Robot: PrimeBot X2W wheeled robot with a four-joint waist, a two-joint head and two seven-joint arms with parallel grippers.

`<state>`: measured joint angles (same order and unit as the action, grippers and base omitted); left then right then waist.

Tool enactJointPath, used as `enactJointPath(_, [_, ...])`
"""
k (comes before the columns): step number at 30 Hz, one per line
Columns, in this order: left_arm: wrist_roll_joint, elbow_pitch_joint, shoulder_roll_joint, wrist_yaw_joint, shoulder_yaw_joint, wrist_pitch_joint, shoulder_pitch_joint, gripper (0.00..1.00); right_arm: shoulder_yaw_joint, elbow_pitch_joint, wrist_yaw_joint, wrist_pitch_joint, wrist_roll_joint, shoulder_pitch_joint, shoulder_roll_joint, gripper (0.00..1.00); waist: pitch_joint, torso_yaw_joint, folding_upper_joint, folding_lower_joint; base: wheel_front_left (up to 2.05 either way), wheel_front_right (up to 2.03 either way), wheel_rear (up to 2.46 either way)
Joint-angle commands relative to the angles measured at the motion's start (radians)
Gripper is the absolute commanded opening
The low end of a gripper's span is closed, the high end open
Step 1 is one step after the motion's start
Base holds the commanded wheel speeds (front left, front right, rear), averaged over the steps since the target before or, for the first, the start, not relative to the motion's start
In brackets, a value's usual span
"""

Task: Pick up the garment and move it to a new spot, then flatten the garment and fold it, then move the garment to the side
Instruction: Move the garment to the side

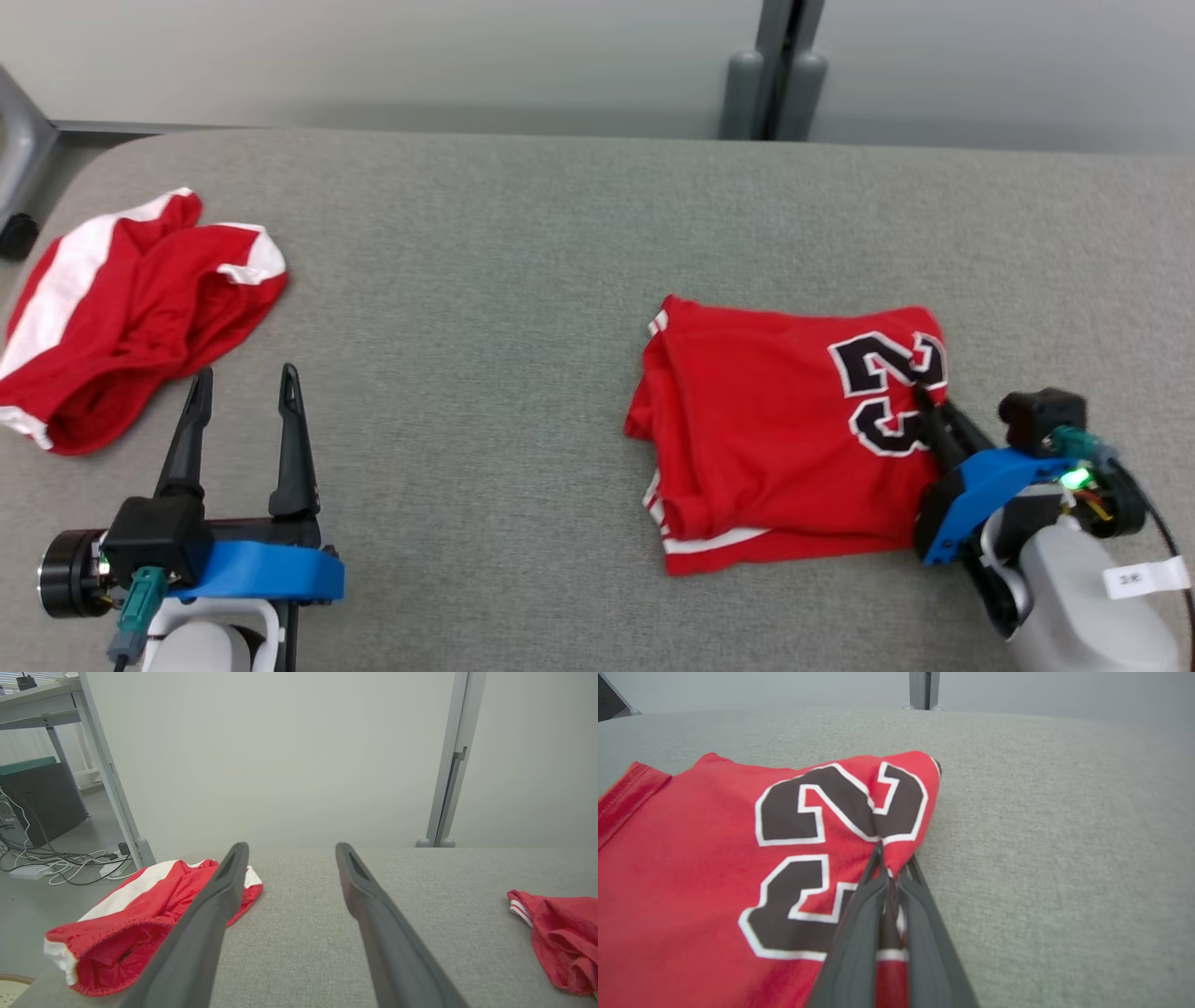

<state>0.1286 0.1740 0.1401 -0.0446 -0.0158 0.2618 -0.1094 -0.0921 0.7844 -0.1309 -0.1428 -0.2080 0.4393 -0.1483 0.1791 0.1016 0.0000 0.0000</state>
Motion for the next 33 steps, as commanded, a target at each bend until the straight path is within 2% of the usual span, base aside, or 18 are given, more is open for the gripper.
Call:
enactJointPath(1, [-0.009, -0.008, 0.001, -0.003, 0.002, 0.005, -0.025, 1.0, 0.01, -0.005, 0.0, -0.012, -0.003, 0.027, -0.03, 0.0, 0.014, -0.013, 0.0, 0.0, 0.0, 0.0, 0.0])
enactJointPath(10, [-0.034, -0.046, 0.006, -0.007, 0.008, 0.005, -0.092, 1.0, 0.068, -0.049, 0.0, -0.035, -0.009, 0.094, -0.149, 0.0, 0.138, -0.105, 0.0, 0.0, 0.0, 0.0, 0.0])
enactJointPath(18, [-0.058, -0.082, 0.037, -0.007, 0.024, 0.005, -0.175, 1.0, 0.127, -0.116, 0.0, -0.062, -0.017, 0.12, -0.208, 0.0, 0.25, -0.169, 0.0, 0.0, 0.0, 0.0, 0.0])
enactJointPath(26, [-0.07, -0.1, 0.035, -0.011, 0.009, 0.005, -0.225, 1.0, 0.119, -0.151, 0.0, -0.052, -0.007, 0.244, -0.264, 0.0, 0.3, -0.162, 0.0, 0.0, 0.0, 0.0, 0.0])
enactJointPath(33, [-0.071, -0.109, 0.025, -0.016, -0.011, 0.005, -0.249, 1.0, 0.157, -0.098, 0.0, 0.009, 0.016, 0.384, -0.389, 0.0, 0.341, -0.119, 0.0, 0.0, 0.0, 0.0, 0.0])
